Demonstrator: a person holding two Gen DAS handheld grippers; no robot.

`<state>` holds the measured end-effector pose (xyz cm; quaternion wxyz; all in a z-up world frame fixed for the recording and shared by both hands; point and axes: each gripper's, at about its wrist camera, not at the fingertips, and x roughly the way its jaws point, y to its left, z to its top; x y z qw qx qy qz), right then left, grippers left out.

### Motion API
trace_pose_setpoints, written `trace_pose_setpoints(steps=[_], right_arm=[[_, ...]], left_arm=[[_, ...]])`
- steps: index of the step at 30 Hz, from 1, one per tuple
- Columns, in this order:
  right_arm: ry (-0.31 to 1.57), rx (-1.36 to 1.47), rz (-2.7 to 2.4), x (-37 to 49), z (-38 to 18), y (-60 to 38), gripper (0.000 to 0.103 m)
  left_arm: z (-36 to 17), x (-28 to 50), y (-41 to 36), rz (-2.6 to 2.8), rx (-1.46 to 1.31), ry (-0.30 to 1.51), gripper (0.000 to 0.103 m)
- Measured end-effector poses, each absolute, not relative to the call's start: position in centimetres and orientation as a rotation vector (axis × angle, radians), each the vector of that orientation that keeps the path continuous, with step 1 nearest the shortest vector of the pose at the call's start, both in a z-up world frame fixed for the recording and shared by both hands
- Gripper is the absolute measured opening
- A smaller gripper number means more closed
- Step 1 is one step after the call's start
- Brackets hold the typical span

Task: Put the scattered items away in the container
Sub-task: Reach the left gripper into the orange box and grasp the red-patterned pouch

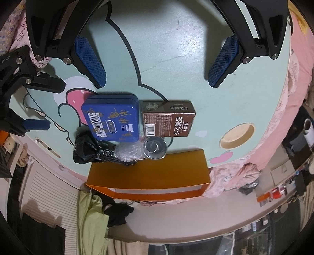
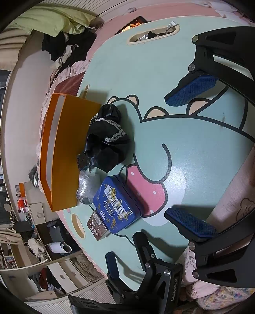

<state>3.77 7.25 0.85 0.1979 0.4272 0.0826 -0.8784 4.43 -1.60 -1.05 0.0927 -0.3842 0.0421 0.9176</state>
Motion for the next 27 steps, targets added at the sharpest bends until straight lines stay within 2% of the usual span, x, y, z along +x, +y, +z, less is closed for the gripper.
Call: trace_pose_setpoints(steps=[6,10,14,17,18,20,24,26,27], right_arm=[[0.226,1.182,-2.452,3.9,0.9,7.3,0.103],[0.227,1.173,-2.449,4.0,1.0,7.2,0.103],[0.229,1.168,-2.445,4.1,1.0,7.1,0.103],[0.229,1.165,-2.445,4.1,1.0,7.1,0.103],[0.229,1.164,-2.445,4.1,1.0,7.1,0.103],[0.229,1.162,-2.444,4.1,1.0,7.2,0.103],[0.226,1.152,-2.441,4.2,0.9,7.3,0.103],[0.225,1.149,-2.440,4.2,1.0,7.3,0.103],[0.224,1.146,-2.440,4.2,1.0,7.3,0.103]], left_arm=[[1.0,4.3,-1.7,2.683,-1.157,0.120,0.103],[6.3,2.5,-1.2,2.738,-1.023,0.073,0.103],[10.5,-2.9,0.0,2.646,-1.077,-0.037,0.103],[11.0,-8.1,1.2,2.515,-1.222,-0.129,0.102],[10.8,-9.6,1.5,2.496,-1.271,-0.152,0.100],[9.7,-13.0,2.4,2.462,-1.409,-0.208,0.086],[6.0,-18.4,5.2,2.381,-1.646,-0.308,0.077],[4.1,-20.2,6.4,2.366,-1.736,-0.333,0.063],[3.3,-20.8,6.8,2.351,-1.765,-0.348,0.059]])
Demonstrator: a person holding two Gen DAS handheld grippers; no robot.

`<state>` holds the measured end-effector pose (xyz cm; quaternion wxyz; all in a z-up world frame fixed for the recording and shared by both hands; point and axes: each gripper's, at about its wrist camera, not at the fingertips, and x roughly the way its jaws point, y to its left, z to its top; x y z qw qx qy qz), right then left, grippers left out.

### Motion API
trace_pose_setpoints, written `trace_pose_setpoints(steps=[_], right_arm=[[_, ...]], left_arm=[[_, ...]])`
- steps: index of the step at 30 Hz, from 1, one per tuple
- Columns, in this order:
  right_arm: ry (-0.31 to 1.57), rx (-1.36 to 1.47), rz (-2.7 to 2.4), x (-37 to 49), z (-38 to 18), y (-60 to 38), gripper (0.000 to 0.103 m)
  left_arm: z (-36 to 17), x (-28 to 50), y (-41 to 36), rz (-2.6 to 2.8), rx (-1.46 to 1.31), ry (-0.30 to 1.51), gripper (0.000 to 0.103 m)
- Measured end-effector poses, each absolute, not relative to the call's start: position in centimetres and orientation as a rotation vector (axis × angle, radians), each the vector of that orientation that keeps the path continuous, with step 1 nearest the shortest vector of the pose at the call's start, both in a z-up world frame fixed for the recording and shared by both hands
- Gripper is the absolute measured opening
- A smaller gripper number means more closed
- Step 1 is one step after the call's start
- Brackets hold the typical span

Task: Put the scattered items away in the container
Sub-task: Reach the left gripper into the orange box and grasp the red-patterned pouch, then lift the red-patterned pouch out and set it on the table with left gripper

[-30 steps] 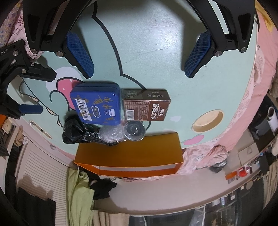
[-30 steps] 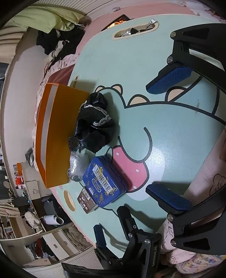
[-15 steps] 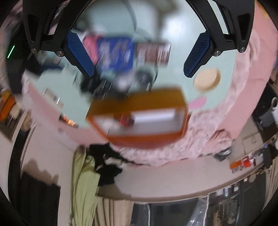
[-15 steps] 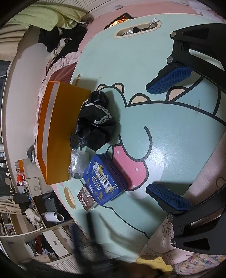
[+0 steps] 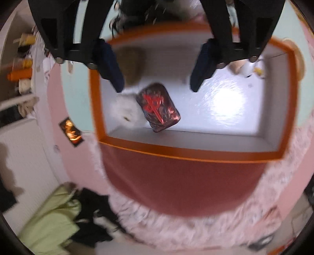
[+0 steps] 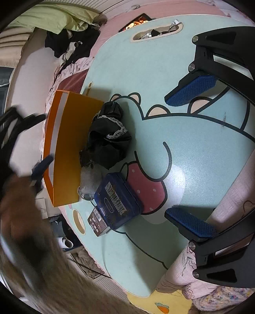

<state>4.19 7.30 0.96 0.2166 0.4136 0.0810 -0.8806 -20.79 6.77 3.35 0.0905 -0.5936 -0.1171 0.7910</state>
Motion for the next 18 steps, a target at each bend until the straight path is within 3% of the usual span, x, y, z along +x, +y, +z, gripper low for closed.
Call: trace_pose_setpoints(steps=[2,14,18], right_arm=[[0.221,1.141,-2.439,4.2,1.0,7.4,0.103],[0.215,1.122,-2.436,4.2,1.0,7.5,0.103],[0.215,1.122,-2.436,4.3,1.0,7.5,0.103]], left_arm=[[2.0,-21.8,7.2,2.318,-1.809,-0.397,0.052],[2.0,-21.6,5.0,2.396,-1.807,-0.379,0.049],[1.9,-22.2,5.1,2.400,-1.841,-0.361,0.054]])
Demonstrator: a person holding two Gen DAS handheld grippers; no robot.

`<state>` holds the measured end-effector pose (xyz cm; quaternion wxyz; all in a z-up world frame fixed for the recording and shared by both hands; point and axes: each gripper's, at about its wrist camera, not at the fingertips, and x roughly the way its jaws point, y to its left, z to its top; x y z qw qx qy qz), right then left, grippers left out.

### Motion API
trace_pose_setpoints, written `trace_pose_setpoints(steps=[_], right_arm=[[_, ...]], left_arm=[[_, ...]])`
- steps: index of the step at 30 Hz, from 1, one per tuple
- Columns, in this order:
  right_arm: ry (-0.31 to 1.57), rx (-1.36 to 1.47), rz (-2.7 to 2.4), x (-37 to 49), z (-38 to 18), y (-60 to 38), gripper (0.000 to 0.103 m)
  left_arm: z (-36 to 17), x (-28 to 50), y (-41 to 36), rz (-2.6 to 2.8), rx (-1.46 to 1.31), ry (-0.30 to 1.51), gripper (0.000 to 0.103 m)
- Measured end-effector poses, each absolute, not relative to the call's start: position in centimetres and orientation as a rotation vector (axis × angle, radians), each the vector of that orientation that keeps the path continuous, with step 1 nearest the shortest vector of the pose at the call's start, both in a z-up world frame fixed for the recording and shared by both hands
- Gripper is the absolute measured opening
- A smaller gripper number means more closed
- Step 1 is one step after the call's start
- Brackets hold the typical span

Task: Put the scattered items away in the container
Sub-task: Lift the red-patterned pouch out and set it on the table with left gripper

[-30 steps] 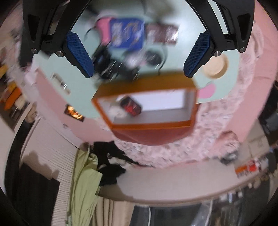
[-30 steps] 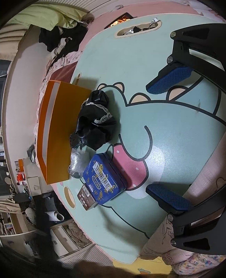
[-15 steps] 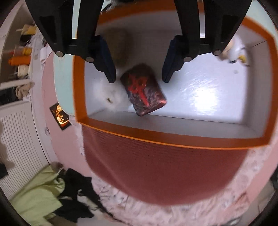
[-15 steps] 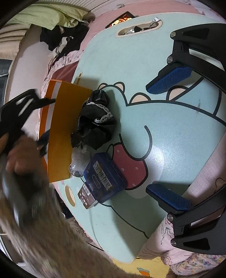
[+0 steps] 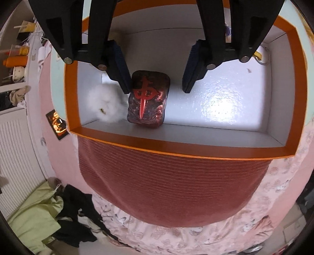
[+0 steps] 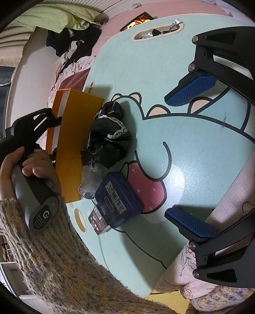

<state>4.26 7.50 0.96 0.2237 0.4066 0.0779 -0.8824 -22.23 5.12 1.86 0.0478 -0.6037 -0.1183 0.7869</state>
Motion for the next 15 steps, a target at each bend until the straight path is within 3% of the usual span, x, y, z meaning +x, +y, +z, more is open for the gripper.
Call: trace_pose_setpoints(steps=[3,6,8,10,15], right_arm=[[0.215,1.120,-2.435,4.2,1.0,7.5,0.103],[0.215,1.116,-2.434,4.3,1.0,7.5,0.103],[0.215,1.114,-2.434,4.3,1.1,7.5,0.103],[0.214,1.113,-2.433,4.3,1.1,7.5,0.103],[0.214,1.113,-2.434,4.3,1.1,7.5,0.103]], left_arm=[[1.6,-22.5,6.3,2.366,-1.841,-0.345,0.054],[1.3,-22.5,8.1,2.421,-1.822,-0.148,0.053],[1.2,-22.1,9.1,2.479,-1.815,0.049,0.038],[1.2,-21.8,9.4,2.499,-1.796,0.119,0.038],[2.6,-21.0,7.6,2.470,-1.709,-0.018,0.037]])
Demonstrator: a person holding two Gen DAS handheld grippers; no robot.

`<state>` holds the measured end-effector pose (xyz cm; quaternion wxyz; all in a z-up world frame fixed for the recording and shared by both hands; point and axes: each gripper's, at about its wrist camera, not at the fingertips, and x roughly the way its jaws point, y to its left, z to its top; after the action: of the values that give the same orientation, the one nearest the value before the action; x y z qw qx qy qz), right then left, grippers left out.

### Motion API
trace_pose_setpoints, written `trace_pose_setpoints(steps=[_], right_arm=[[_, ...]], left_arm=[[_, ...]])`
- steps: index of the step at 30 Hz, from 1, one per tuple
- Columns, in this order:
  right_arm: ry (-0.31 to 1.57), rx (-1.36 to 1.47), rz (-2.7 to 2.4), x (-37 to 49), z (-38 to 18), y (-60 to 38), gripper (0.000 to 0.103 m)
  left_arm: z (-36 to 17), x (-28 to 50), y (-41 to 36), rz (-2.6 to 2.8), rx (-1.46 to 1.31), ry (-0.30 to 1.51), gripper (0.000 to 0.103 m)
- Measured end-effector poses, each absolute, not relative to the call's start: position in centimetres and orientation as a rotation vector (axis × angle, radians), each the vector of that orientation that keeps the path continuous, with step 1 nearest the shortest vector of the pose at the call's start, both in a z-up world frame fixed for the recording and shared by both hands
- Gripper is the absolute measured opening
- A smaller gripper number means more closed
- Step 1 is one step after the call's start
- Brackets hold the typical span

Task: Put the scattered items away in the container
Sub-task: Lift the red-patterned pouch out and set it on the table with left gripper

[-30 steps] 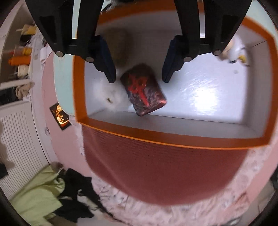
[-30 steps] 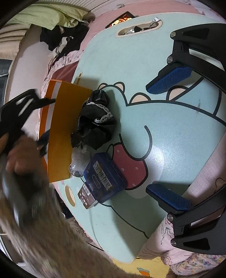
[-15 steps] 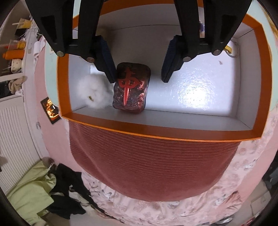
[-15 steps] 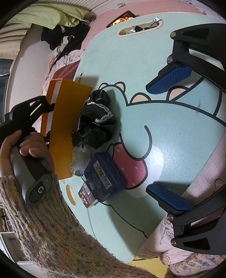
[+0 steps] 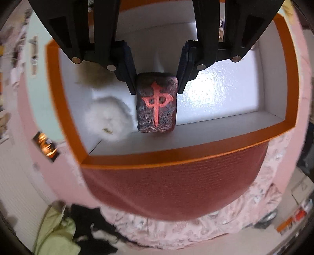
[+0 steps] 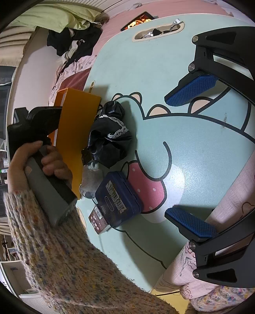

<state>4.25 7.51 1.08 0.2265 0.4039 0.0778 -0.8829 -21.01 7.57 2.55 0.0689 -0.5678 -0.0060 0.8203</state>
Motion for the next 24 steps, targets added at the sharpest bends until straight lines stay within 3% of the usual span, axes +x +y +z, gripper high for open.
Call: trace_pose_setpoints(steps=[10,16,21,24], right_arm=[[0.214,1.113,-2.433,4.3,1.1,7.5,0.103],[0.215,1.113,-2.434,4.3,1.1,7.5,0.103],[0.215,1.113,-2.434,4.3,1.0,7.5,0.103],[0.215,1.113,-2.433,4.2,1.0,7.5,0.103]], left_arm=[[11.2,-13.0,4.4,2.508,-1.308,-0.147,0.037],[9.2,-7.7,3.6,2.429,-1.307,-0.117,0.037],[6.4,-5.9,3.4,2.474,-1.374,0.018,0.038],[5.4,-5.8,2.9,2.503,-1.379,0.038,0.043]])
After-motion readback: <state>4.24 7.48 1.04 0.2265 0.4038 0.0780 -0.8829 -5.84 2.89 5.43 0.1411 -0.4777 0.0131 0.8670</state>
